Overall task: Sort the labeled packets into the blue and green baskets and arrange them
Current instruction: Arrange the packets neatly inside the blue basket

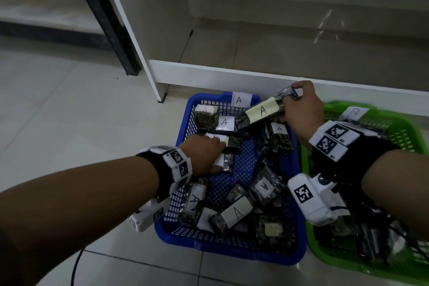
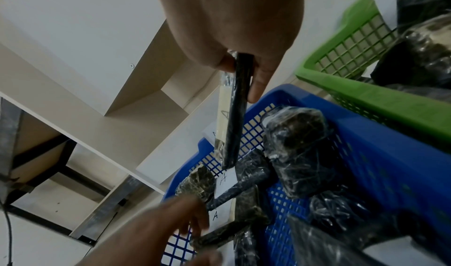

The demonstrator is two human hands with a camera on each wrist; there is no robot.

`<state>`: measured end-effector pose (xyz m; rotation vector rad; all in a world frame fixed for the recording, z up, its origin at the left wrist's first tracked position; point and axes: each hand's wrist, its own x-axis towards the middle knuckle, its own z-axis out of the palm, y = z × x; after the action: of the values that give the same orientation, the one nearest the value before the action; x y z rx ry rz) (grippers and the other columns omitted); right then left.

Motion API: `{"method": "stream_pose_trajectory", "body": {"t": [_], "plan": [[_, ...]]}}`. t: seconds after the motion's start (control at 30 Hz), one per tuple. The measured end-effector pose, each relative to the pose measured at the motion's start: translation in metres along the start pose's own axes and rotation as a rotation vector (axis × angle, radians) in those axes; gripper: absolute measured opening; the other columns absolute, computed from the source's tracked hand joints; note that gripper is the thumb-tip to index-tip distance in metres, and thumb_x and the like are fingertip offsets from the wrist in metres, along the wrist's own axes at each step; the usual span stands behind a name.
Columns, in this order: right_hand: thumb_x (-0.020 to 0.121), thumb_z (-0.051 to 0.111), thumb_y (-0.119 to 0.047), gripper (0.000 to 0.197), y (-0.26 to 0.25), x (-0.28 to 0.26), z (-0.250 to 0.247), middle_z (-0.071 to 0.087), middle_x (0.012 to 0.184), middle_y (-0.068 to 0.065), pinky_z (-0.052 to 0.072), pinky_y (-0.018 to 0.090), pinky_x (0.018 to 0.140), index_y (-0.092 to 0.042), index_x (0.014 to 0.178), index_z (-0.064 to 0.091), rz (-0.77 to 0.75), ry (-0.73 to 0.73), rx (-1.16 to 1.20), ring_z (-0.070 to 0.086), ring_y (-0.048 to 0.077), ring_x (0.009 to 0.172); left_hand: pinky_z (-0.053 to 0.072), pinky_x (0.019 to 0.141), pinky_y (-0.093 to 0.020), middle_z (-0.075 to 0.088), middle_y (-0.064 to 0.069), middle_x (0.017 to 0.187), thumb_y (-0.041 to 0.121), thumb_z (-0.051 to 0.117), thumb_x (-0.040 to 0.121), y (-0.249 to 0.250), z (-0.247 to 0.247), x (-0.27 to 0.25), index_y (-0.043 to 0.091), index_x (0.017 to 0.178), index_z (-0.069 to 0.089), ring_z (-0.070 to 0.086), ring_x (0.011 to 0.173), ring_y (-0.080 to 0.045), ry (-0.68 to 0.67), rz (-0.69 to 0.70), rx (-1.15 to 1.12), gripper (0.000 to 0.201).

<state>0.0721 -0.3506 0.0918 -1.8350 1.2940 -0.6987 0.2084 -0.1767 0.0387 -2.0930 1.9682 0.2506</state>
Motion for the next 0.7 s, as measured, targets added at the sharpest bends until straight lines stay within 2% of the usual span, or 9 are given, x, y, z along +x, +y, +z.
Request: {"method": "stream_pose_trajectory", "body": {"t": [0.07,0.17,0.27,0.3,0.37,0.47,0.57,0.63,0.7], "plan": [[0.083,0.052,-0.027,0.019,0.001,0.000,0.002,0.062,0.091,0.014,0.055,0.055,0.067,-0.022,0.100,0.045,0.033,-0.006,0.033,0.064,0.036,0.077,0.043,0.084,-0.036,0.051,-0.005,0.119,0.049,0.046,0.091,-0.008,-0.009,0.006,0.016,0.118,0.046,0.051,0.107,-0.024,0.147,-0.040,0.007,0.043],[0.088,0.053,-0.028,0.019,-0.005,-0.004,0.004,0.062,0.084,0.016,0.054,0.053,0.065,-0.015,0.100,0.045,0.025,-0.005,0.037,0.063,0.036,0.072,0.035,0.099,-0.041,0.045,-0.010,0.130,0.035,0.047,0.090,-0.029,-0.020,0.021,0.014,0.127,0.043,0.043,0.118,-0.029,0.290,-0.244,0.040,0.043],[0.090,0.052,-0.024,0.021,-0.007,-0.005,0.004,0.060,0.076,0.012,0.048,0.037,0.059,-0.010,0.105,0.049,0.003,0.010,0.017,0.058,0.030,0.066,0.027,0.103,-0.045,0.043,-0.009,0.136,0.037,0.050,0.089,-0.047,-0.021,0.031,0.017,0.138,0.037,0.035,0.126,-0.030,0.172,-0.364,-0.043,0.054],[0.090,0.052,-0.023,0.021,-0.007,-0.004,0.004,0.059,0.075,0.011,0.044,0.034,0.058,-0.009,0.105,0.050,-0.003,0.021,0.019,0.057,0.029,0.065,0.027,0.102,-0.044,0.043,-0.009,0.135,0.038,0.051,0.089,-0.051,-0.019,0.033,0.018,0.136,0.040,0.034,0.126,-0.029,0.137,-0.368,-0.042,0.052],[0.089,0.053,-0.021,0.020,-0.005,-0.002,0.005,0.061,0.077,0.012,0.043,0.033,0.058,-0.009,0.105,0.051,-0.008,0.034,0.041,0.057,0.029,0.066,0.027,0.100,-0.043,0.045,-0.008,0.131,0.033,0.052,0.088,-0.056,-0.015,0.034,0.020,0.130,0.044,0.034,0.124,-0.029,0.150,-0.348,-0.019,0.045],[0.086,0.056,-0.022,0.022,0.000,-0.004,0.010,0.066,0.086,0.015,0.053,0.043,0.065,-0.012,0.104,0.049,0.003,0.000,0.047,0.063,0.033,0.073,0.026,0.100,-0.044,0.050,-0.005,0.127,0.030,0.058,0.084,-0.060,-0.012,0.031,0.020,0.125,0.042,0.035,0.125,-0.028,0.162,-0.312,0.010,0.045],[0.084,0.061,-0.022,0.025,0.004,-0.006,0.021,0.063,0.090,0.016,0.053,0.053,0.067,-0.016,0.099,0.042,0.014,-0.018,0.083,0.064,0.036,0.075,0.023,0.102,-0.047,0.052,-0.002,0.125,0.039,0.064,0.077,-0.063,-0.015,0.026,0.017,0.117,0.040,0.037,0.122,-0.025,0.209,-0.323,-0.086,0.051],[0.082,0.063,-0.024,0.027,0.005,-0.007,0.029,0.063,0.089,0.015,0.053,0.053,0.067,-0.017,0.095,0.041,0.024,-0.029,0.085,0.064,0.036,0.074,0.024,0.098,-0.045,0.052,-0.002,0.120,0.047,0.062,0.075,-0.065,-0.018,0.020,0.017,0.112,0.040,0.039,0.115,-0.023,0.250,-0.323,-0.201,0.052],[0.083,0.063,-0.023,0.024,0.005,-0.007,0.041,0.064,0.085,0.014,0.054,0.053,0.068,-0.016,0.094,0.043,0.057,-0.060,0.139,0.066,0.035,0.072,0.025,0.094,-0.040,0.052,0.000,0.115,0.049,0.061,0.074,-0.068,-0.020,0.013,0.019,0.109,0.041,0.040,0.109,-0.021,0.243,-0.243,-0.266,0.050]]}}
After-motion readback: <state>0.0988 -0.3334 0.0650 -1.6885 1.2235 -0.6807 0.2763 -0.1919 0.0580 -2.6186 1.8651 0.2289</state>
